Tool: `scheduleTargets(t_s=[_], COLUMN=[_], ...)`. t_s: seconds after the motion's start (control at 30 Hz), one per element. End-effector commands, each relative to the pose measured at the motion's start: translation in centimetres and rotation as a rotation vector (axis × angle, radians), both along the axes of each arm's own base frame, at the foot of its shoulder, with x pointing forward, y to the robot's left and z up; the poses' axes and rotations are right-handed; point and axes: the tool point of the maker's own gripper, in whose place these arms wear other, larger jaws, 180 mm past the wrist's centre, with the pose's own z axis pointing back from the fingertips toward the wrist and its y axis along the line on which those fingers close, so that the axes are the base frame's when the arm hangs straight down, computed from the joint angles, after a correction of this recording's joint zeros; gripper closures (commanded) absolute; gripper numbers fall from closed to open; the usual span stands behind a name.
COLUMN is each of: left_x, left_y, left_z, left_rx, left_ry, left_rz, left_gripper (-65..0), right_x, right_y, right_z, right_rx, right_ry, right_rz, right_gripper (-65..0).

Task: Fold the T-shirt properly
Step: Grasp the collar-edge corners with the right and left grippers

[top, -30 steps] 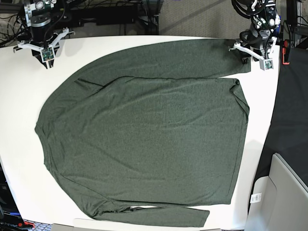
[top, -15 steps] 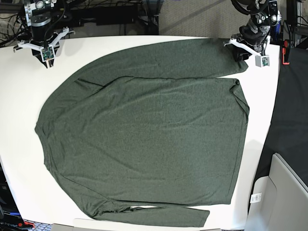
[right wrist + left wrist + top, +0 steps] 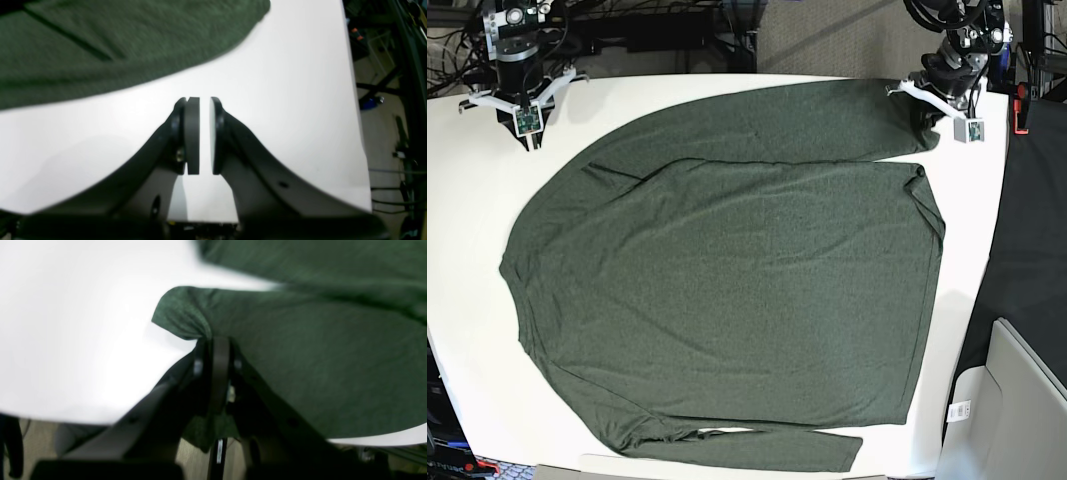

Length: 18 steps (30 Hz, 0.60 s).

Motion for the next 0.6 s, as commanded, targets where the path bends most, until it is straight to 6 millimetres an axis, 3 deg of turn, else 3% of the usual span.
scheduleTargets(t_s=[0.0, 0.1, 0.17, 0.57], left_x=[0.5, 0.6, 0.6, 0.6], left_y=[0.2, 0.1, 0.2, 0.2], left_z=[1.0, 1.3, 1.3, 1.3], left_rx=[0.013, 0.015, 0.016, 0.014], left_ry=[-0.037, -0.044, -0.045, -0.045], left_rz=[-0.003, -0.006, -0.005, -0.004], left_gripper=[0.0, 0.0, 0.0, 0.0], right_x=[0.7, 1.2, 1.2, 4.1], right_y=[-0.4, -0.6, -1.2, 0.1], right_z=[0.9, 0.0, -0.2, -0.5], right_rx=[-0.016, 0.053, 0.106, 0.504], right_ry=[-0.021, 0.015, 0.029, 0.075], right_rz=[-0.015, -0.119, -0.185, -0.310], right_gripper=[-10.8, -21.8, -25.1, -25.1])
